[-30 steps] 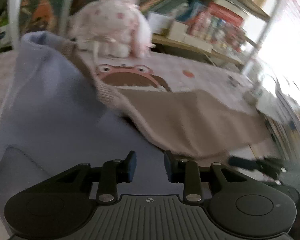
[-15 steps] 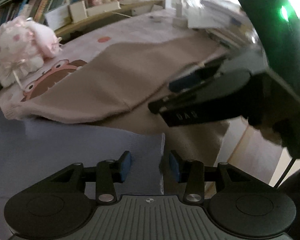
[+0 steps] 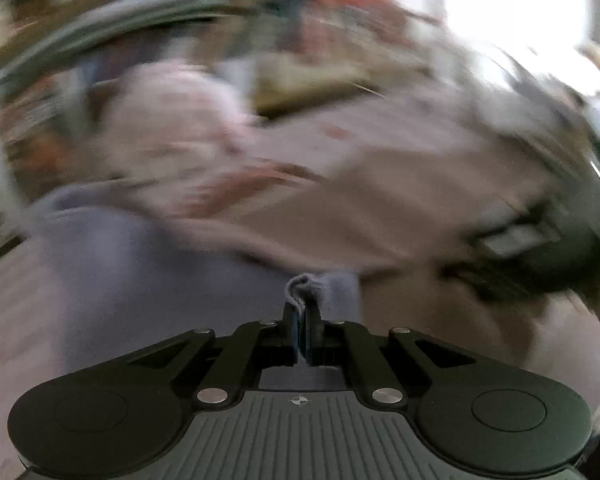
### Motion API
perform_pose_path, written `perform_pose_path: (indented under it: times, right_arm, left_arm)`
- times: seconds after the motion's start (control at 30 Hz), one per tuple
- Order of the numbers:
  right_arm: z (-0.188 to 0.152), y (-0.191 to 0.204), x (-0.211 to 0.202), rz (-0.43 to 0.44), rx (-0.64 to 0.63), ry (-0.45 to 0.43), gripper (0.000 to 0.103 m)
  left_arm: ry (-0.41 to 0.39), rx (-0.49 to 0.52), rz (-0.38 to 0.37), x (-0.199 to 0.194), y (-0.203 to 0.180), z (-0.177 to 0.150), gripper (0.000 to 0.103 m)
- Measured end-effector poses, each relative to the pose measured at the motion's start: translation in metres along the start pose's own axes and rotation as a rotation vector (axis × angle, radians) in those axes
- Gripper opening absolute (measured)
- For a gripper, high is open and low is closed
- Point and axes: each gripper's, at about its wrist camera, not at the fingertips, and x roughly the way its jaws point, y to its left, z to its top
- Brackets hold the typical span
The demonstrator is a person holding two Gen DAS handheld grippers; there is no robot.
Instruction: Fold clothes
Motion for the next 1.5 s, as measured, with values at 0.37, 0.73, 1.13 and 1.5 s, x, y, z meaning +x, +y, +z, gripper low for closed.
perform_pose_path:
  times: [0.37, 0.73, 1.13, 1.5]
  right_arm:
    - [0.000, 0.008, 0.002, -0.050, 0.012, 0.003, 0.046]
    - [0.008, 0.014, 0.007, -0.118, 0.062, 0.029, 0.046]
    - [0.024, 0.037, 0.001, -0.141, -0.090, 0.009, 0.049]
    - [0.043, 0.099, 0.021, 0.030, -0.460, -0.063, 0.050]
  left_arm:
    - [-0.099, -0.403, 0.534, -0.075, 0.227, -0.025, 0.005]
    - [-0.115, -0.500, 0.710, -0.082, 0.309, -0.047, 0.005]
    - [-0.106, -0.377, 0.723, -0.074, 0.278, -0.044, 0.058]
    - [0.008, -0.366, 0.244, -0.029, 0.137, -0.055, 0.061]
